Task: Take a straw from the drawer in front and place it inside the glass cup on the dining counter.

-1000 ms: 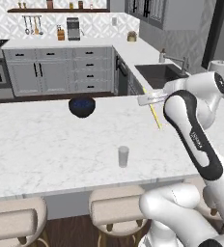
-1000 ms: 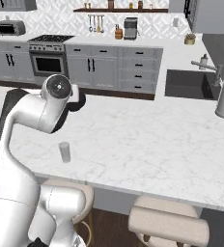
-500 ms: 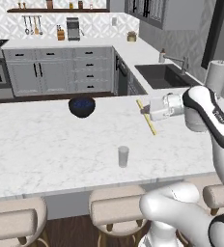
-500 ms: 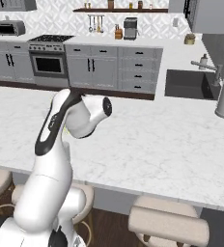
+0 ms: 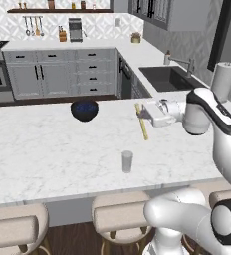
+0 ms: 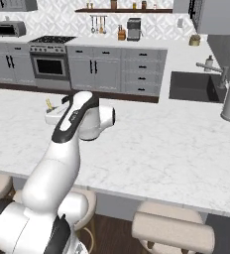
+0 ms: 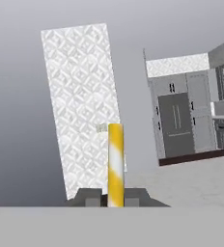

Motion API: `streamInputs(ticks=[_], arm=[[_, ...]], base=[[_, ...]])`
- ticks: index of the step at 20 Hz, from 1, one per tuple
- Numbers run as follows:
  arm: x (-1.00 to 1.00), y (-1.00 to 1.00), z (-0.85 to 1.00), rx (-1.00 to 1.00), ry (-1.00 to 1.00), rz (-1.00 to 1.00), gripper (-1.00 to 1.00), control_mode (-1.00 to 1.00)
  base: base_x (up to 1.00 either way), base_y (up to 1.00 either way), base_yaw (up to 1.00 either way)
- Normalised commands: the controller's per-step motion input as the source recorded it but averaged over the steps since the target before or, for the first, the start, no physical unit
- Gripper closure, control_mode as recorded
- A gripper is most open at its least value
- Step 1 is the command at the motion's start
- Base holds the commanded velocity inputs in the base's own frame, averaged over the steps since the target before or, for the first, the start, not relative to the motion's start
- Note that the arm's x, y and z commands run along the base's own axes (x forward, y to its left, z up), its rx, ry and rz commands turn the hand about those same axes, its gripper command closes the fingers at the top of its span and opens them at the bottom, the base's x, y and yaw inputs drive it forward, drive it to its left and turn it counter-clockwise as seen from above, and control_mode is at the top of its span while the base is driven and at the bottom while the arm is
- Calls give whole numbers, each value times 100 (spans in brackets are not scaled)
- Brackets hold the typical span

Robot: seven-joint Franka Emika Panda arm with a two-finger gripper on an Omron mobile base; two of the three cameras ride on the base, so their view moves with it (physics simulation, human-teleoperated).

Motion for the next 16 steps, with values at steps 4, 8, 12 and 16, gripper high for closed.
streamInputs(ticks=[4,8,12,16], arm=[[-54,9,-17,18,-4,0,100,-100],[-24,4,-30,18,0,0,100,-100],[11,0,-21,14,0,0,100,-100],[43,0,-25,13,0,0,100,-100]], base=[[0,0,0],[0,0,0],[0,0,0],[0,0,0]])
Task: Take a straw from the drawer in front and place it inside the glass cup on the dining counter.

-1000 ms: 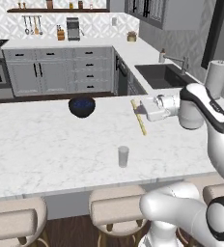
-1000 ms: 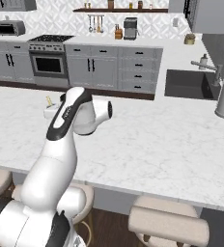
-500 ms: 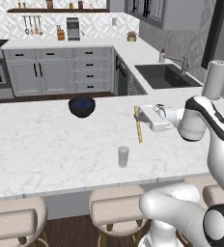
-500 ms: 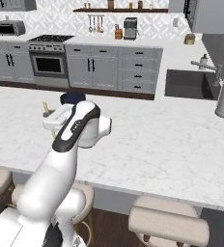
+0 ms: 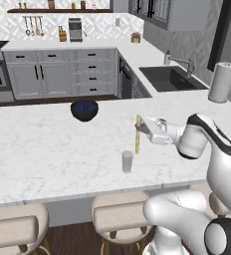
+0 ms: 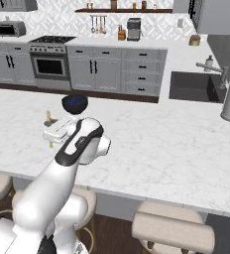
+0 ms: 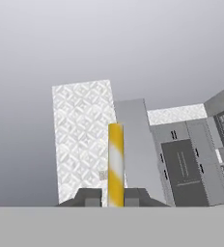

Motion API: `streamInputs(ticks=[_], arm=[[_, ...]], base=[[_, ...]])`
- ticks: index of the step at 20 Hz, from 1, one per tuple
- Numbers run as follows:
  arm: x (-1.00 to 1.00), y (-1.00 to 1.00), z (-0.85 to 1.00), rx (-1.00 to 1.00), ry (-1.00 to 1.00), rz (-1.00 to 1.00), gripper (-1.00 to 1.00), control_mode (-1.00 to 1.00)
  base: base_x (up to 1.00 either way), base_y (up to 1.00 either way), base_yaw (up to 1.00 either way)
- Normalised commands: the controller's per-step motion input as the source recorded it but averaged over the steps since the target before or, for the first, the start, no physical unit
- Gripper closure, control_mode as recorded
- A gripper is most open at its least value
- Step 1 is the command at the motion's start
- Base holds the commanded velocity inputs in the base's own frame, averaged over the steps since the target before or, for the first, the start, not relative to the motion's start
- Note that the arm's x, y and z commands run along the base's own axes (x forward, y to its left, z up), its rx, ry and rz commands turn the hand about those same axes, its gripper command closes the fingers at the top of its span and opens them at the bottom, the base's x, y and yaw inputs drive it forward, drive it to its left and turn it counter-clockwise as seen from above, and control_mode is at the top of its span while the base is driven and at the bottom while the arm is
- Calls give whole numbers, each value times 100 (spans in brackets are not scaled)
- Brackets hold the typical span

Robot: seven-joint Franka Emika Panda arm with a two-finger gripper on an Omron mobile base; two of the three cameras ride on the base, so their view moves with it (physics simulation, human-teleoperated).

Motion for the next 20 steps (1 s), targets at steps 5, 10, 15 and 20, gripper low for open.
streamInputs(ticks=[5,10,15,20], arm=[[52,0,-26,1,-2,0,100,-100],[36,-9,-28,-6,-8,5,100,-100],[28,-16,-23,-10,-10,9,100,-100],[31,-6,-24,-6,-4,9,100,-100]], base=[[0,0,0],[0,0,0],[0,0,0],[0,0,0]])
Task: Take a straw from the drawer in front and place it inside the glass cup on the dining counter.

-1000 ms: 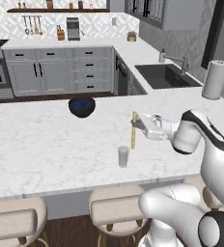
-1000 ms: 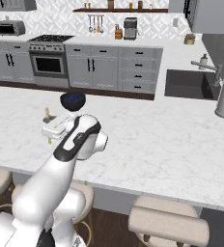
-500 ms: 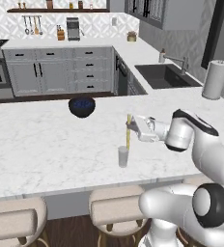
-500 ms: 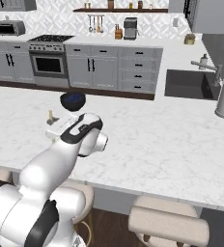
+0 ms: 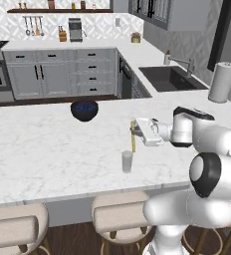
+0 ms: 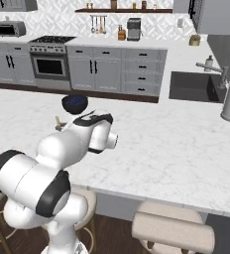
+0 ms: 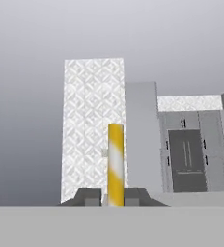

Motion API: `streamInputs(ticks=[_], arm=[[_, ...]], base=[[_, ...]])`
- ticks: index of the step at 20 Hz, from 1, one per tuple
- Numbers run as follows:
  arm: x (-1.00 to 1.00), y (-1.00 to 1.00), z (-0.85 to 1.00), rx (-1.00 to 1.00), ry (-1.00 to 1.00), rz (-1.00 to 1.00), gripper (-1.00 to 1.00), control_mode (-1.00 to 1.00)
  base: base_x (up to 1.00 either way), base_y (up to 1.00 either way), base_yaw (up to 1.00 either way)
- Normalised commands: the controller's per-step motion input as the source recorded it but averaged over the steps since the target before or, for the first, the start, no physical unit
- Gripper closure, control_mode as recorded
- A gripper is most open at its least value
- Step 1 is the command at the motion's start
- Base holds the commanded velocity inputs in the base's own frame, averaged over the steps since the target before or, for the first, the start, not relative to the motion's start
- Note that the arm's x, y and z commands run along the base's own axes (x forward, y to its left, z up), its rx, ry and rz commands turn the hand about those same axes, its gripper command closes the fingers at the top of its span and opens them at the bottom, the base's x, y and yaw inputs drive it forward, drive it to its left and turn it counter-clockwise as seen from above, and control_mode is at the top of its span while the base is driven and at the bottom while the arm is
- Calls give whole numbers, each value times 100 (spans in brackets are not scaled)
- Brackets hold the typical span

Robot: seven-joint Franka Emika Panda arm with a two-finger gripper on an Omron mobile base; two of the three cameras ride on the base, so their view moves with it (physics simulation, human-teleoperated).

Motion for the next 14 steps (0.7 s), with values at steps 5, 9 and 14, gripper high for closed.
streamInputs(ticks=[5,9,14], arm=[[5,1,-30,0,0,8,100,-100],[0,7,-15,2,0,5,100,-100],[2,10,-1,4,0,3,100,-100]], base=[[0,0,0],[0,0,0],[0,0,0]])
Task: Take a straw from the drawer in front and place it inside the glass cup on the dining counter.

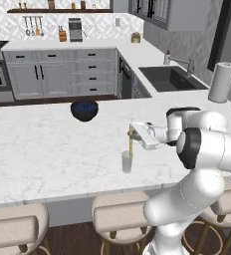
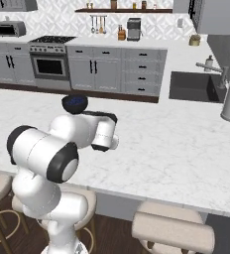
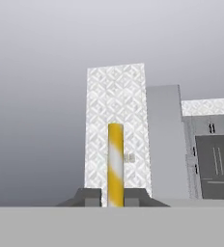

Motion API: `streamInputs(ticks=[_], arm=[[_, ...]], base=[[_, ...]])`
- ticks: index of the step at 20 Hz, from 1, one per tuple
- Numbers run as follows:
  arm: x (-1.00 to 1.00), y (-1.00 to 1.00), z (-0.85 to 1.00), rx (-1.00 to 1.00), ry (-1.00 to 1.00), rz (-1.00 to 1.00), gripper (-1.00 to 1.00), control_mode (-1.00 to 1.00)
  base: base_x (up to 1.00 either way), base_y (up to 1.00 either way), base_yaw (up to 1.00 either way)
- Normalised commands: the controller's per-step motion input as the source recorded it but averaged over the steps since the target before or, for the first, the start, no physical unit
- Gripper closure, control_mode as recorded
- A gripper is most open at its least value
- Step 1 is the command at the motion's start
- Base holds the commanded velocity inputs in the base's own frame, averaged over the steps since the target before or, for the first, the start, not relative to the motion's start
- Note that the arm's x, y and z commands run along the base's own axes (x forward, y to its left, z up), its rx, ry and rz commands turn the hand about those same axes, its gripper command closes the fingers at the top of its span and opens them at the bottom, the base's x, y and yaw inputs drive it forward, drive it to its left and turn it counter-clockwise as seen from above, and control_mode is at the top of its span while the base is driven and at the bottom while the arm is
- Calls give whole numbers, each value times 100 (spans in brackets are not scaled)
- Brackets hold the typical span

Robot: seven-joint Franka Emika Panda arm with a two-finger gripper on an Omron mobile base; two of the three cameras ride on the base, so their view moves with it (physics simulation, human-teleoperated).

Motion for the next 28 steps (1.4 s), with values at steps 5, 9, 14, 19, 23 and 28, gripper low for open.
streamInputs(ticks=[5,9,14,19,23,28], arm=[[0,2,0,3,0,1,100,-100],[9,0,-6,0,0,1,100,-100],[22,2,-14,0,0,2,100,-100],[13,2,-17,0,0,2,100,-100],[1,2,-8,0,-2,2,100,-100],[5,3,0,0,-9,2,100,-100]], base=[[0,0,0],[0,0,0],[0,0,0],[0,0,0],[0,0,0],[0,0,0]])
